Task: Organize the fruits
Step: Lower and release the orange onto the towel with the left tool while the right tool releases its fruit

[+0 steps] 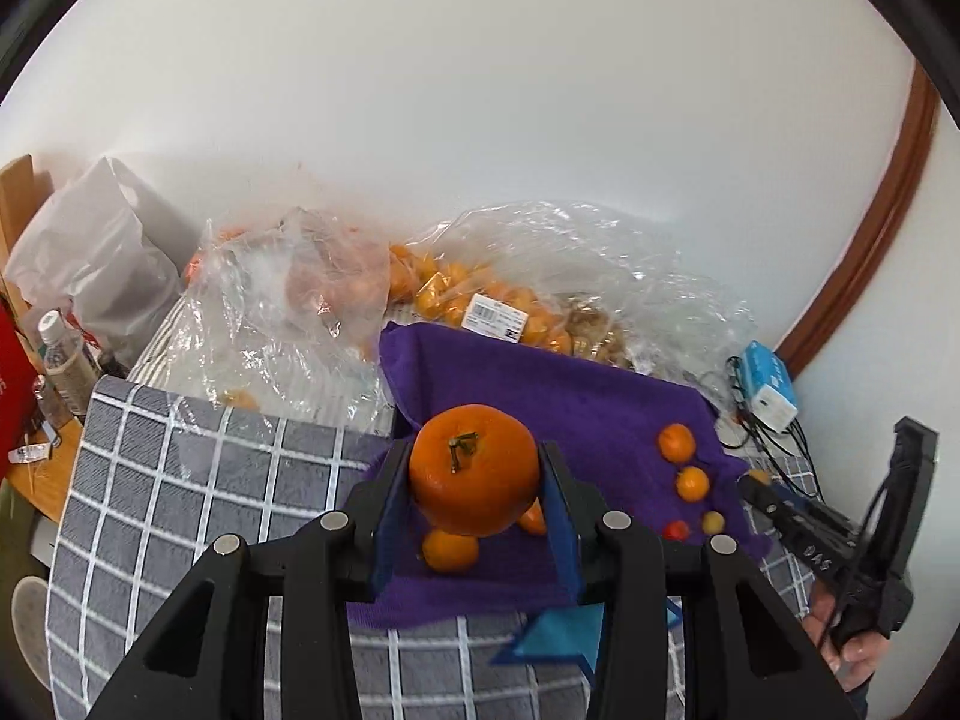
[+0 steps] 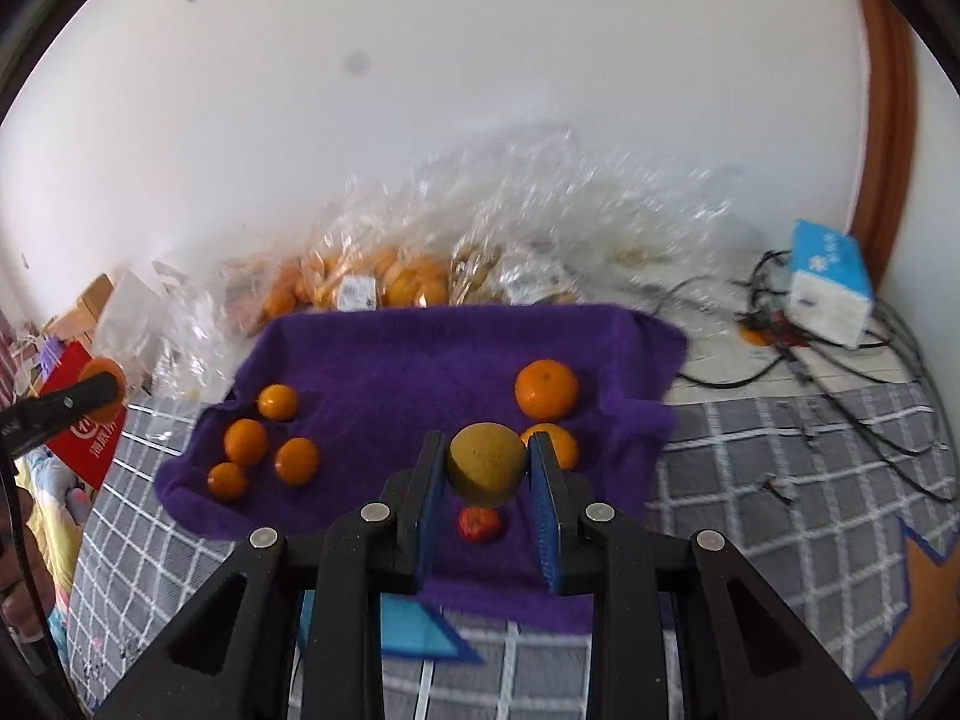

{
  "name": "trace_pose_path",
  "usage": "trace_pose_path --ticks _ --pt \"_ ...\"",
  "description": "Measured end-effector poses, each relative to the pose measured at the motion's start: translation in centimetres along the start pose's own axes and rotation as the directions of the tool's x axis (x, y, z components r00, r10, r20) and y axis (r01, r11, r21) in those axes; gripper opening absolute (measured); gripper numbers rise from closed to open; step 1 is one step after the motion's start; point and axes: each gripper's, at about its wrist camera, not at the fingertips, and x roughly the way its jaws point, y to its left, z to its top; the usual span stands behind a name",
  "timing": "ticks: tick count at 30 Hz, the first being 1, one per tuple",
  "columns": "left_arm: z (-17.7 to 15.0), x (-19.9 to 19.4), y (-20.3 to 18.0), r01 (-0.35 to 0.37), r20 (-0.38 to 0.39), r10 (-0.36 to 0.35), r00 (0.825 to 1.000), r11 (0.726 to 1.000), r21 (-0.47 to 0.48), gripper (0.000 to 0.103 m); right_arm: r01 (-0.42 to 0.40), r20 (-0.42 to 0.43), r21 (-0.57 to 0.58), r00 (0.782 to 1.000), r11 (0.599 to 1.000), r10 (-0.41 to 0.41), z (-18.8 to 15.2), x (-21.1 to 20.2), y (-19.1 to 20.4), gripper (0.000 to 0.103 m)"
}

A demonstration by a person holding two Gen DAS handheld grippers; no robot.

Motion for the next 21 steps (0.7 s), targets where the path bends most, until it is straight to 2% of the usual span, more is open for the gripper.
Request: trace_pose_path --ticks 7,17,19,21 --pt "0.6 3.5 1.0 0.02 -0.047 -0.021 0.999 1.0 -0.013 0.039 -0.003 -0.099 -0.042 0.995 0.999 -0.002 -0.1 6.5 1.0 0.027" --pt "0.5 7.7 -1.7 0.058 -0.108 -0.056 0.993 0.998 0.016 0.039 0.018 -0.134 -0.049 0.991 0.999 -0.024 -0.7 7.6 0.5 0.028" --pt "0.5 8.4 -2.4 0.061 -0.116 -0.058 0.992 0.998 0.023 0.039 0.013 -0.132 -0.047 0.991 0.999 -0.02 -0.7 7.0 0.3 0.031" --pt "0.5 9.3 -3.2 0.061 -0.128 -0.057 0.99 0.998 0.027 0.039 0.012 -0.109 -0.05 0.994 0.999 -0.017 -0.6 5.8 0.0 0.043"
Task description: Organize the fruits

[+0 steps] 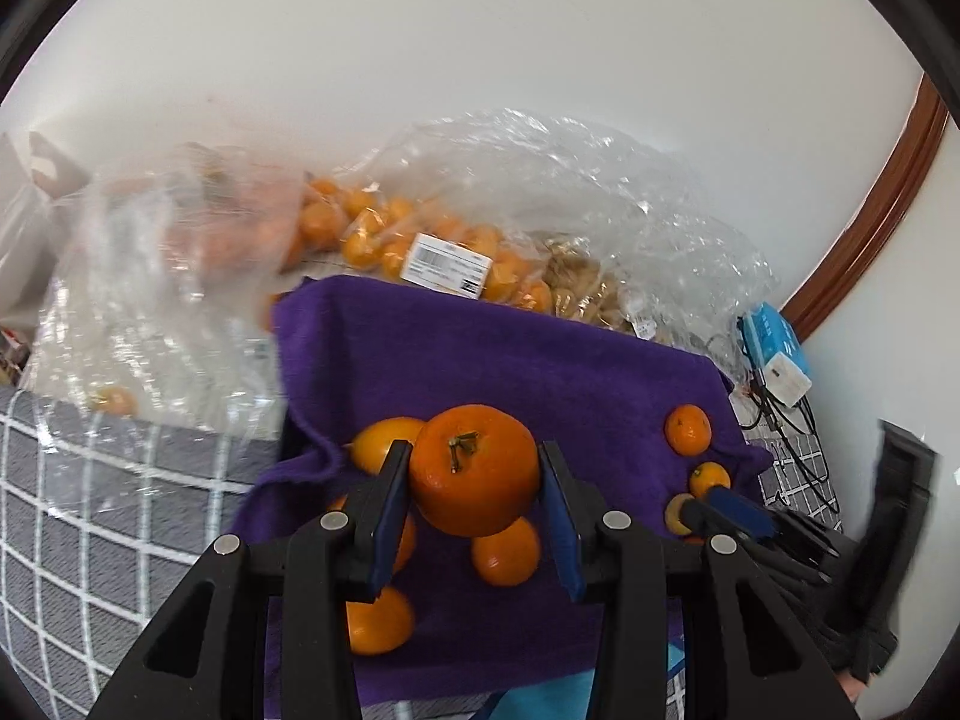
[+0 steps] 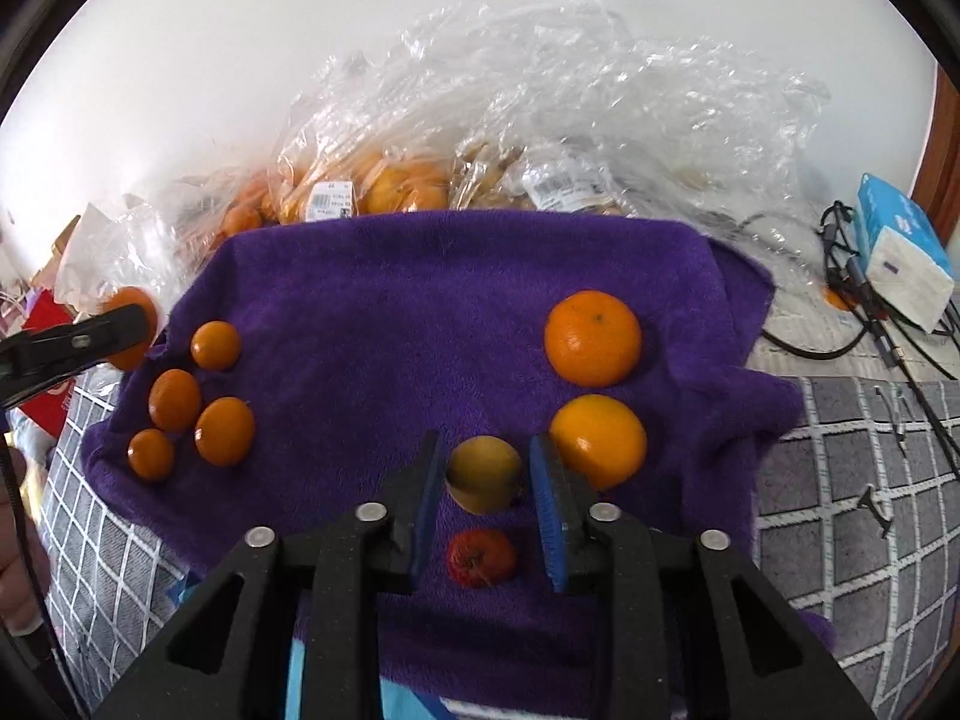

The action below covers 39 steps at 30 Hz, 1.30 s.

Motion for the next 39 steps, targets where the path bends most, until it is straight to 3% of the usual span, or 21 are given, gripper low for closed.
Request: trace_pose_path --ticks 6,17,24,31,35,39 --pt "0.1 3.0 -1.6 -0.047 -0.036 0.048 0.998 0.999 0.027 0.039 0.016 0.059 -0.025 0.998 1.0 -0.015 -0.9 -3.2 -1.1 0.045" --pt "-0.7 6.7 -2.3 -0.129 -0.119 0.133 0.984 0.991 0.041 0.039 0.042 0.069 -0.018 0.997 0.999 -0.041 -2.3 -4.3 -2.1 0.045" --pt "-0.7 6.7 -2.2 -0.134 -0.123 0.138 0.983 0.99 0.038 0.041 0.057 0.061 -0.009 0.997 0.998 -0.057 -2.8 -4.5 -2.2 0.045" --pt "-0.3 2.4 -2.9 -0.13 -0.049 0.132 0.99 0.991 0.036 0.051 0.119 0.064 0.029 0.991 0.993 -0.12 -2.8 -6.8 -2.0 0.045" --pt "-1.3 -1.6 -3.7 -0.133 -0.015 0.134 0.991 0.989 0.067 0.054 0.177 0.084 0.023 0.98 0.984 -0.179 -3.0 -9.3 -1.4 0.045" --pt "-3.2 -6.1 -4.3 -0.136 0.024 0.134 0.991 0.987 0.087 0.057 0.185 0.1 0.045 0.977 0.982 -0.188 -3.6 -12.6 -0.8 0.048"
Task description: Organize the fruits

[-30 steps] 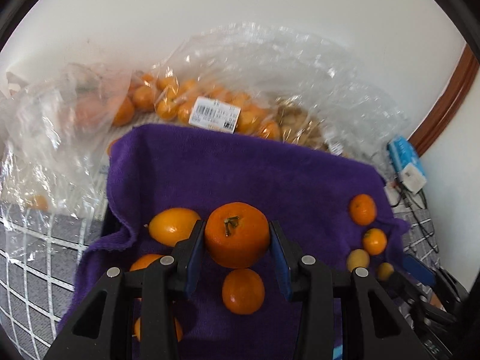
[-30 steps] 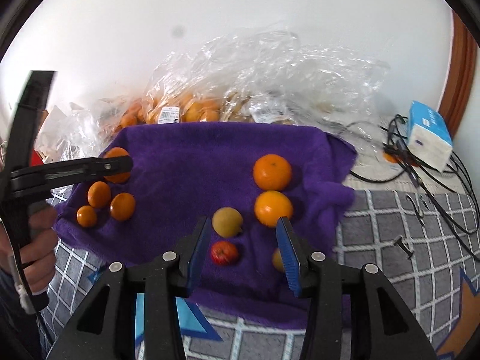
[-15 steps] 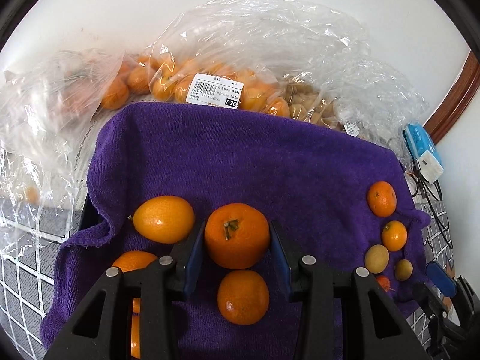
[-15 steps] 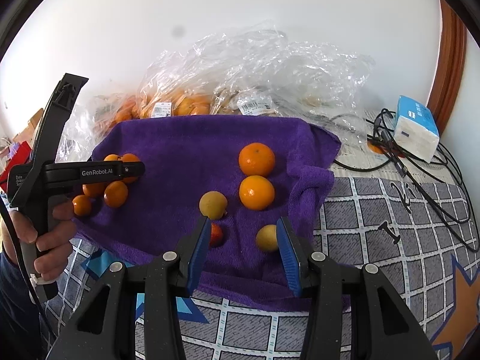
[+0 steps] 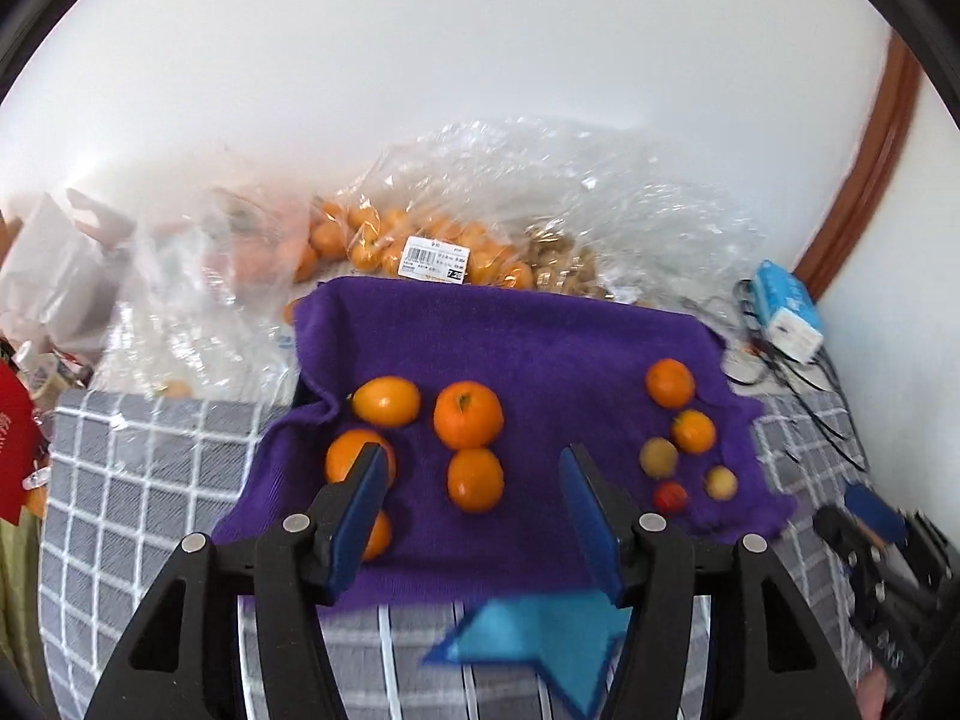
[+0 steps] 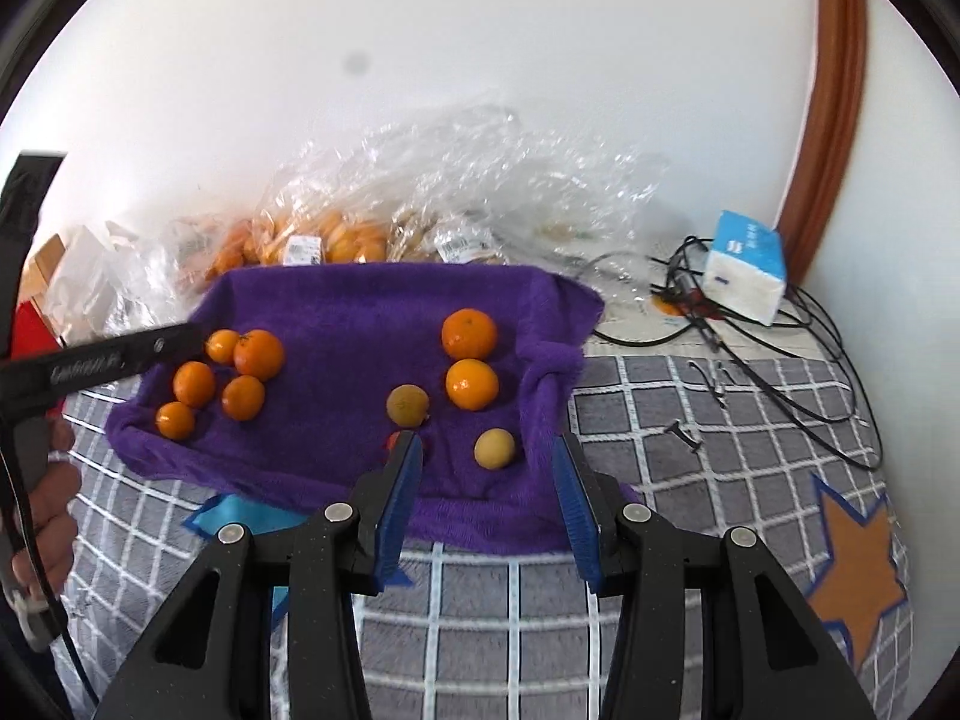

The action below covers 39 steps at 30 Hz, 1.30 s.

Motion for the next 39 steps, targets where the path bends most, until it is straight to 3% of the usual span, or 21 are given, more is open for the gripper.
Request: trace_pose_path --ticks 4,5,6,8,11,15,20,28,39 --pt "-2.0 -4.3 -0.2 -0.026 0.056 0.026 0.998 1.0 -0.007 0.061 0.003 -0.001 0.017 1.0 1.0 -0.003 -0.6 -3.2 0.1 0.048" --pt "-2.5 -5.1 -0.2 -0.036 0.065 0.036 0.997 0.999 -0.004 0.062 0.004 0.004 0.022 1.0 1.0 -0.005 -0.9 -3.8 0.1 0.052" --pt "-3.0 -6.2 -0.2 -0.046 0.071 0.046 0.996 0.999 -0.002 0.064 0.01 0.01 0.029 1.0 1.0 -0.01 -1.1 -4.7 0.0 0.063" --pt "-4.0 -7.8 -0.2 -0.046 0.082 0.046 0.996 0.999 -0.004 0.069 0.011 0.041 0.035 0.999 0.999 -0.012 -1.8 -6.6 -0.1 0.075" --pt "-5.6 -10.3 -0.2 -0.057 0.113 0.057 0.992 0.998 -0.008 0.081 0.008 0.084 0.033 0.996 0.999 -0.01 -2.8 -9.2 -0.1 0.083" --pt "-7.7 -12.9 -1.1 -0.075 0.137 0.069 0.988 0.997 0.033 0.087 0.012 0.125 0.04 0.992 0.999 -0.017 -4.2 -12.0 -0.1 0.092" --pt "-9.6 -15.5 -1.8 -0.071 0.17 0.063 0.983 0.997 0.042 0.093 0.046 0.149 0.038 0.987 0.998 -0.051 -6.0 -14.7 -0.1 0.097" --pt "-11.2 -17.3 -3.0 -0.069 0.188 0.056 0.981 0.996 0.061 0.095 0.067 0.162 0.043 0.984 0.997 -0.073 -7.8 -17.2 -0.4 0.097" --pt "-11.3 -17.6 -3.5 -0.068 0.198 0.053 0.979 0.995 0.069 0.095 0.054 0.163 0.025 0.985 0.998 -0.057 -7.7 -17.2 0.0 0.098"
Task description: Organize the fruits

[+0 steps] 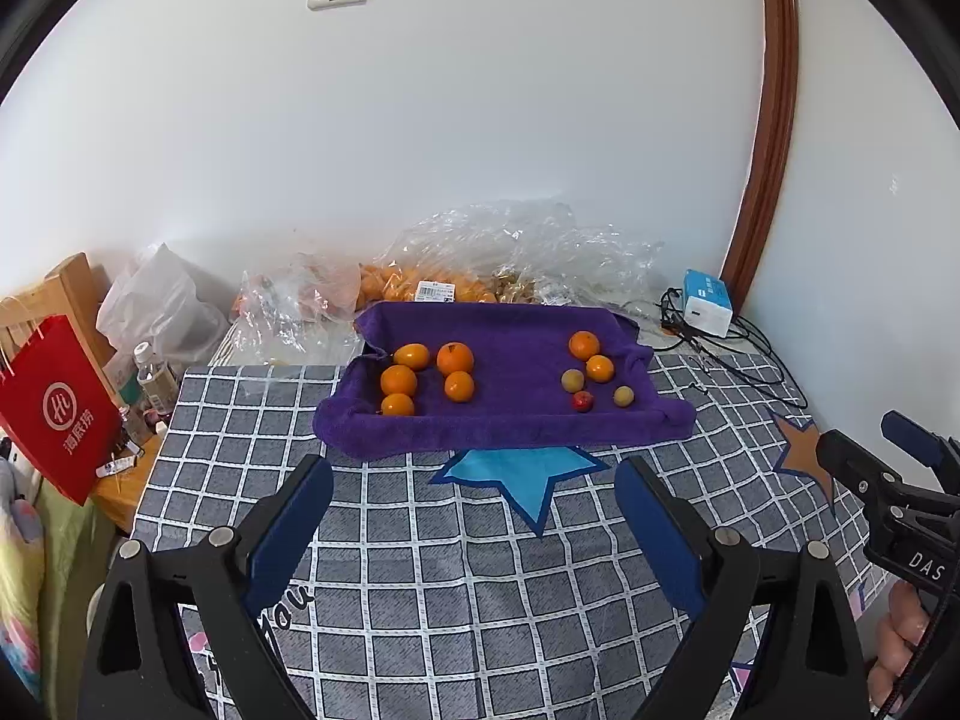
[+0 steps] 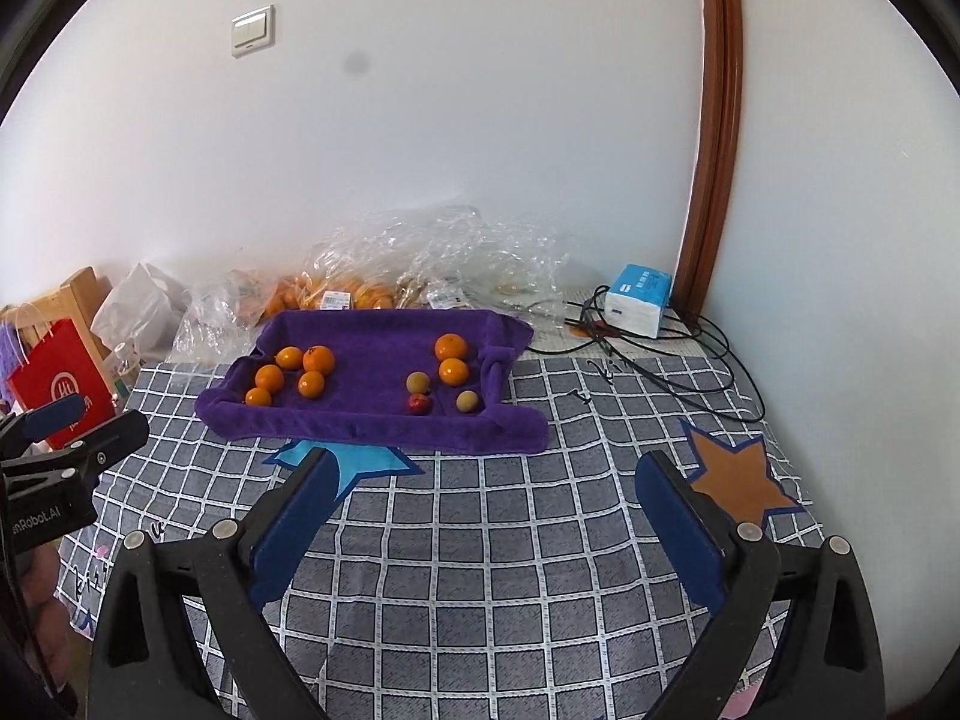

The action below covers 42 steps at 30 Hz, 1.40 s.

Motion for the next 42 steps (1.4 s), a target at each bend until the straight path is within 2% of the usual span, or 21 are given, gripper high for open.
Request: trace_pose_path --ticks 42 --pt "-1.1 -0.5 0.7 0.002 -0.006 -0.002 1.0 1.0 -0.011 0.095 0.006 0.006 -0.02 1.0 1.0 -0.006 -1.1 -0.4 1.3 0.099"
